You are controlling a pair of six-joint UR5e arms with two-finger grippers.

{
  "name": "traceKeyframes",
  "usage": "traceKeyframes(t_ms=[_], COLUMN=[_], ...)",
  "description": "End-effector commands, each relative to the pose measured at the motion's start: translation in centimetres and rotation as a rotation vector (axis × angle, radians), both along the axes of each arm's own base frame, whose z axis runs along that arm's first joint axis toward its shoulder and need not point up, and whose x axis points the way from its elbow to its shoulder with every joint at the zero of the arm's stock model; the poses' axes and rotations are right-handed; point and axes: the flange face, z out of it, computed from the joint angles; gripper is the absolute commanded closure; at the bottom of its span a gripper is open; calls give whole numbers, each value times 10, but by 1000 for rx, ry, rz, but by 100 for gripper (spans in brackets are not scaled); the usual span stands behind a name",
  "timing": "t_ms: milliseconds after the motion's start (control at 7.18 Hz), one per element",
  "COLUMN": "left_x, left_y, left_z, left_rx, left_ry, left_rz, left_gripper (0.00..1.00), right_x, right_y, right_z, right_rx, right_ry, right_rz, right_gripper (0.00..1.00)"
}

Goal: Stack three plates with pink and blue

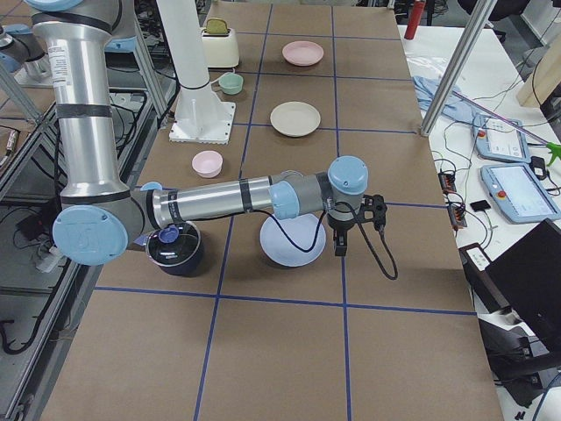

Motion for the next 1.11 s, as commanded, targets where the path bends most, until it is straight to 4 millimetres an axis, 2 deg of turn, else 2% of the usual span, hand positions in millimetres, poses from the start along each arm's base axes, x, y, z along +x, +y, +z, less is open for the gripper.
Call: traceKeyframes(t_ms=[0,139,418,557,836,975], left_x=[-8,-9,-8,-9,-8,-9], left_y=[6,10,6,3,1,9], left_z=[-13,-8,-6,-12,-20,-25], left_rx=[11,-2,-33,-54,-66,-73], left_ry=[-7,-3,0,0,-4,1], left_rz=[-12,-10,-17,-17,-16,-15], left_gripper=[0,0,0,0,0,0], right_x=[15,16,11,10,11,6], right_y=[3,4,13,13,44,47], right_z=[7,9,30,28,55,62], right_rx=[-45,-45,-72,-41,46,77], right_ry=[21,37,47,43,33,29], right_rz=[29,34,25,23,23,14], right_gripper=[0,0,0,0,0,0])
